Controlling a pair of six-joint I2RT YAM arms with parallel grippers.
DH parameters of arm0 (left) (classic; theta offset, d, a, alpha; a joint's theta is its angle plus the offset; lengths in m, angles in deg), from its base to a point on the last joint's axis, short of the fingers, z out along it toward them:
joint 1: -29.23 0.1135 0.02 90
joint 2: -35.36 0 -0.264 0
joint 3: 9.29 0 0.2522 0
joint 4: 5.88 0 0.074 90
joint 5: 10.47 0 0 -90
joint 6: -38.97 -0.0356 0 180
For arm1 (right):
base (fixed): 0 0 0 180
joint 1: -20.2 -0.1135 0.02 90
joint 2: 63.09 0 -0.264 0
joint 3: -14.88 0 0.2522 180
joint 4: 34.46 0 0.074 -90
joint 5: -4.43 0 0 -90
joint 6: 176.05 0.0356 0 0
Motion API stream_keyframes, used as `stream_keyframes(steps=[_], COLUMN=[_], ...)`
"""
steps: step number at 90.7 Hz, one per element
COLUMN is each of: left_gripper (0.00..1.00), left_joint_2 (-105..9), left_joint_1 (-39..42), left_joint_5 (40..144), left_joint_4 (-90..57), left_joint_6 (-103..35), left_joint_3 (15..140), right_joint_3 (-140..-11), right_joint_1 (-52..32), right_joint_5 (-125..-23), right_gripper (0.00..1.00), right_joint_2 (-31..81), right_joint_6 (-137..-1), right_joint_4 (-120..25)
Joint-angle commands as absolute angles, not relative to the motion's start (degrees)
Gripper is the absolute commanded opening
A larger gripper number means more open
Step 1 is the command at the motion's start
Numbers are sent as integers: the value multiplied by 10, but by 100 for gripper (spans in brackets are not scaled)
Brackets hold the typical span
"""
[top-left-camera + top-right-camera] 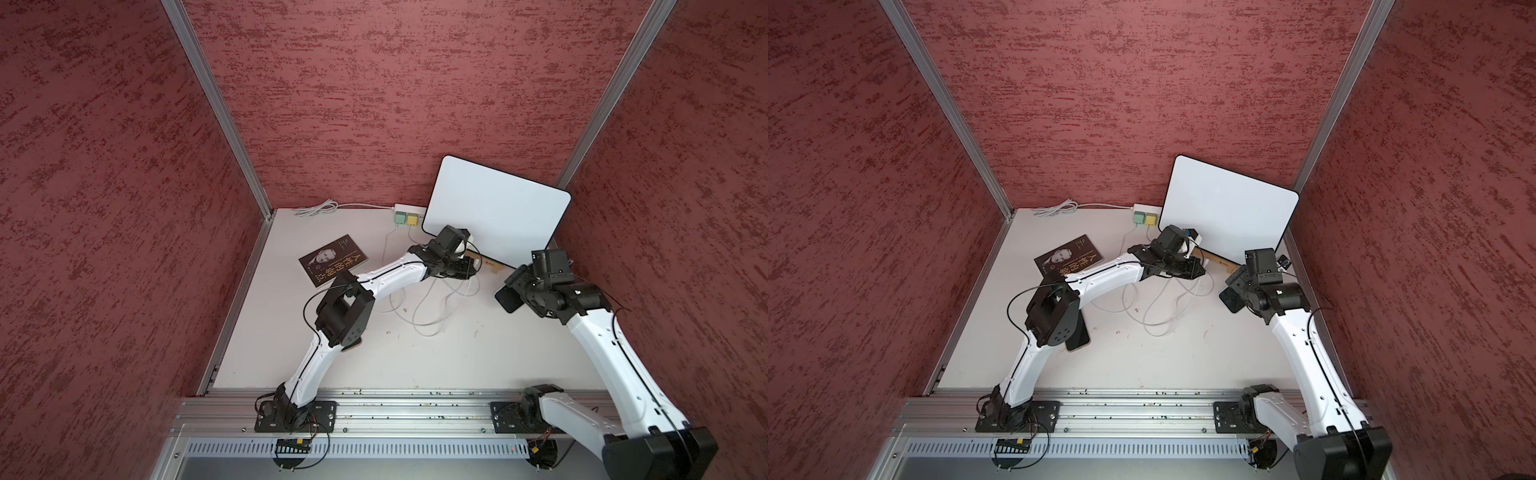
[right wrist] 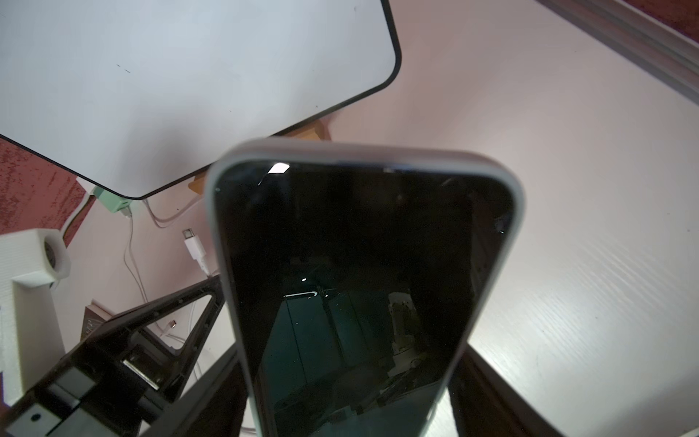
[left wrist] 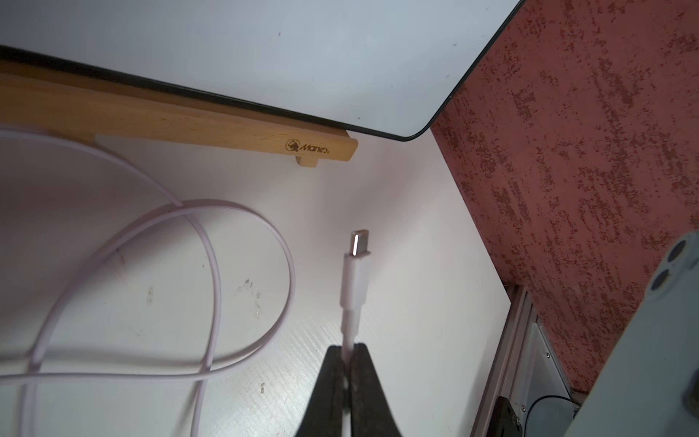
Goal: Unplug the charging cable from the phone
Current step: Remove the charging cable from the phone.
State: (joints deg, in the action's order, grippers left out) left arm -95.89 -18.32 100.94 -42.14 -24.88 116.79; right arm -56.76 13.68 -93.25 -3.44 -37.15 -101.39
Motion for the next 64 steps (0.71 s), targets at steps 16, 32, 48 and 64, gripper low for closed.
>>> stream_keyframes(steps=[16, 32, 48, 64], left_gripper=[30, 56, 64, 70], left_joint_2=[-1014, -1009, -977, -885], left_joint_1=[-184, -183, -183, -170], left_joint_5=[1018, 1017, 1006, 962], left_joint_4=[-478, -487, -506, -490], left_joint_6=[-239, -243, -253, -238], left_joint_3=[1226, 1234, 1228, 1120], right_joint_3=[-540, -531, -535, -543], right_joint_1=[142, 142, 142, 142], right_joint_5=[-940, -929, -924, -911], right_gripper=[22, 22, 22, 22], right_joint_2=[-64, -66, -66, -65], right_joint_6=[-382, -382, -386, -401], right_joint_4=[-1011, -1004, -1001, -996])
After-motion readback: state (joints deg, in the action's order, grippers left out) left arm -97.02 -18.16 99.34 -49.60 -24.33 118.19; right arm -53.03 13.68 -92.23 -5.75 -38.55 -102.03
